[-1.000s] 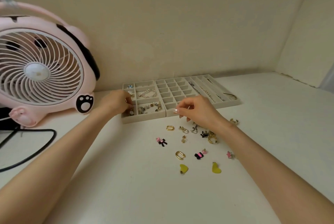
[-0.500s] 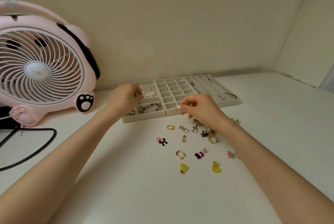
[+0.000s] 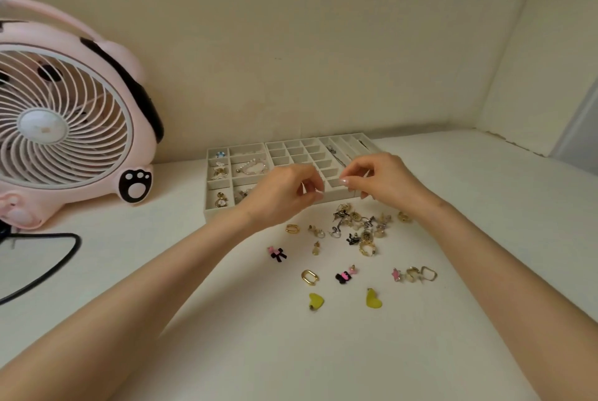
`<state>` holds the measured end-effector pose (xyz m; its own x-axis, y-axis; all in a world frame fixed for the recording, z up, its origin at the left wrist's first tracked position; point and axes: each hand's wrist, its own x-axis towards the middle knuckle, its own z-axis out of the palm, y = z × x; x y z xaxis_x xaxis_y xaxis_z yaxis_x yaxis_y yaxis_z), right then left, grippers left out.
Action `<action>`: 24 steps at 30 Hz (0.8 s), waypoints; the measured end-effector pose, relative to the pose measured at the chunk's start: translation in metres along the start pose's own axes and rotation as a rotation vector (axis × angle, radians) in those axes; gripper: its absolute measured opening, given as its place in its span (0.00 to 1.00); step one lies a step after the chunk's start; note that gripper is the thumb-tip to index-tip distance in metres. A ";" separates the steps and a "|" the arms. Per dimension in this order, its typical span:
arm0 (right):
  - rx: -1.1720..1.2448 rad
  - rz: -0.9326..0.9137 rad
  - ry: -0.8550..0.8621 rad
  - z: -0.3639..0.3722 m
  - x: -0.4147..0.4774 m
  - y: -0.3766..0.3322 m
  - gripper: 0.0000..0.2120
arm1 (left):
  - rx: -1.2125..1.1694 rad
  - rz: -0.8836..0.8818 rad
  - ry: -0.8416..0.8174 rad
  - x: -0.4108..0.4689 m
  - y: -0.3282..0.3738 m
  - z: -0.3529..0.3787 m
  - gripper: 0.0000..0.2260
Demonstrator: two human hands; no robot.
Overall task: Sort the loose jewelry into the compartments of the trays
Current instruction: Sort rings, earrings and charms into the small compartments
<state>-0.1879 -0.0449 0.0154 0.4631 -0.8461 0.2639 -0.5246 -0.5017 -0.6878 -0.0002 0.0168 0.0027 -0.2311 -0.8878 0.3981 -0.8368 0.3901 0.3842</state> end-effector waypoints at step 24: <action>-0.221 -0.003 -0.004 0.013 -0.010 0.046 0.02 | 0.103 -0.090 -0.209 0.001 -0.014 0.006 0.04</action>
<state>-0.2081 -0.0570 -0.0277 0.4678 -0.8439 0.2626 -0.6668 -0.5320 -0.5219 0.0081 0.0093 -0.0078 -0.2417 -0.9533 0.1813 -0.9025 0.2895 0.3190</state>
